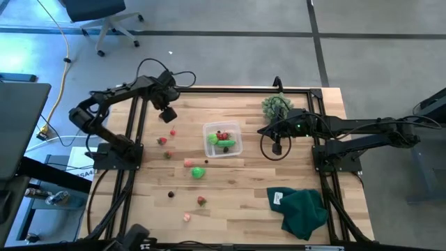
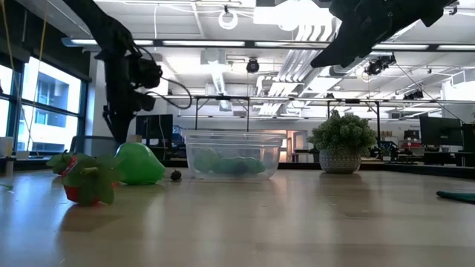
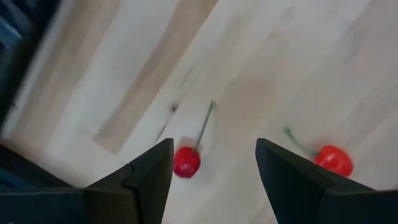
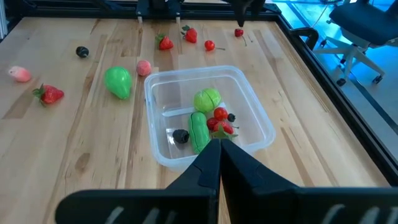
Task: Pick and placing Produce into tupperware
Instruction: Put the red cherry into the transparent bin
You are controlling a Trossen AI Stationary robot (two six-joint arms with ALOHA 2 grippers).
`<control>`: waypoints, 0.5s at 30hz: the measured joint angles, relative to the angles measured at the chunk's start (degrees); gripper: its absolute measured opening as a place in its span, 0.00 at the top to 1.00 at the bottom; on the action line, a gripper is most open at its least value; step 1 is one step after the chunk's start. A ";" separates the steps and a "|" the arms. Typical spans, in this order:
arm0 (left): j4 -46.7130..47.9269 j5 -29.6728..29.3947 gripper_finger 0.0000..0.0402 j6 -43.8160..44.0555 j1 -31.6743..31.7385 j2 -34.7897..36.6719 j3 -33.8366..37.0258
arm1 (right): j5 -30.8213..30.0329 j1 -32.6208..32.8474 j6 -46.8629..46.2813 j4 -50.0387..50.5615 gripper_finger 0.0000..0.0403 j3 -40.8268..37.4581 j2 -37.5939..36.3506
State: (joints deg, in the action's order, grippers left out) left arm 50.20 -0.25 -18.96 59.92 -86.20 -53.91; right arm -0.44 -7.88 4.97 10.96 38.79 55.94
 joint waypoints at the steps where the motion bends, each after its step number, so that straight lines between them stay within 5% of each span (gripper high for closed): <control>1: 0.63 -0.01 0.46 0.17 0.04 -0.68 0.00 | 0.02 0.00 -0.02 0.00 1.00 0.00 0.00; 15: 1.88 -1.41 0.46 2.23 -0.78 -3.01 -0.02 | 0.00 0.00 0.00 0.00 1.00 0.00 0.00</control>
State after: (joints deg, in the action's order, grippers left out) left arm 52.08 -1.67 -16.73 59.13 -89.21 -53.93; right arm -0.44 -7.88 4.96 10.96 38.79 55.94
